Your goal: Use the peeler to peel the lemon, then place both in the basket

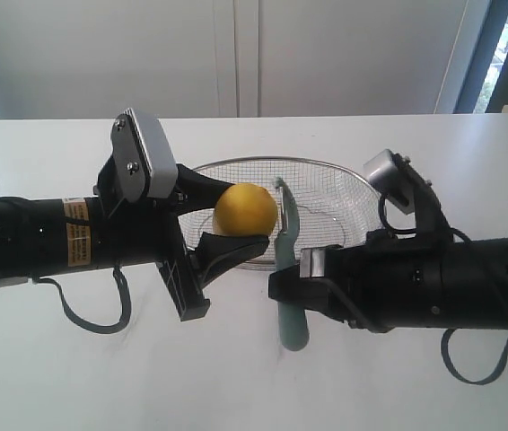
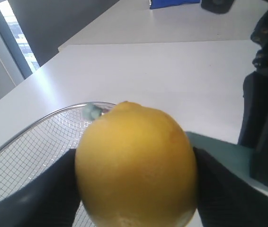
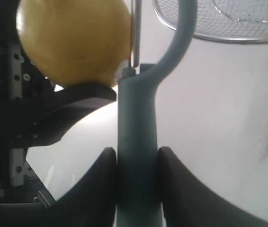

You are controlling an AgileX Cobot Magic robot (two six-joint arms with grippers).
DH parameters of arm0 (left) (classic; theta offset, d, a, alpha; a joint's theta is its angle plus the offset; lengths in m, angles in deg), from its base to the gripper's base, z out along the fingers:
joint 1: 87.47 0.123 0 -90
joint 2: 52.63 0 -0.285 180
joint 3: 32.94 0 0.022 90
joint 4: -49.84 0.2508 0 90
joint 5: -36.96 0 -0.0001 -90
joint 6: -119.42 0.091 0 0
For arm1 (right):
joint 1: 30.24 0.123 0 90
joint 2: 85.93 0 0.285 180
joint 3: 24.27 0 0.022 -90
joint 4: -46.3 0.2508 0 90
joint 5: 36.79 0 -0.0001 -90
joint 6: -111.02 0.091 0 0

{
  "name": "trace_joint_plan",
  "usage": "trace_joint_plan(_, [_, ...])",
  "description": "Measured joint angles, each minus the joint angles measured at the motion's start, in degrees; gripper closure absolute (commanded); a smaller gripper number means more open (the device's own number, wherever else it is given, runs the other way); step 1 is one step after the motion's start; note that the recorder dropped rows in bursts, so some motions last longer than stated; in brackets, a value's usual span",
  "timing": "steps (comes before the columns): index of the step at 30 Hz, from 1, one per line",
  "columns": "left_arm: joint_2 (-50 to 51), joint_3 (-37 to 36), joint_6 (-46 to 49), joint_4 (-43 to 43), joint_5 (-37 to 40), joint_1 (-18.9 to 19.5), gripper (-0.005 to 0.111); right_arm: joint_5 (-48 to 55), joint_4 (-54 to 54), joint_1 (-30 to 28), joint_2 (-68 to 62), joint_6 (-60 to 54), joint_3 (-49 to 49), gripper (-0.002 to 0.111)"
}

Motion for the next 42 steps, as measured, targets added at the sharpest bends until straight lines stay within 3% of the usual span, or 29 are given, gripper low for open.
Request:
trace_joint_plan(16, [0.00, 0.00, 0.00, 0.00, 0.00, 0.00, 0.107, 1.95, -4.00, 0.00, 21.14, 3.96, 0.00, 0.108])
trace_joint_plan(26, [0.00, 0.00, 0.00, 0.00, 0.00, 0.00, 0.107, -3.41, -29.65, 0.00, 34.76, 29.08, 0.00, 0.108])
trace_joint_plan(33, [0.00, 0.00, 0.00, 0.00, 0.00, 0.00, 0.107, -5.65, -46.58, 0.00, 35.29, 44.26, 0.12, 0.108])
trace_joint_plan(42, [0.00, 0.00, 0.00, 0.00, 0.00, 0.00, 0.107, -10.64, -49.20, 0.00, 25.34, 46.03, 0.12, 0.108])
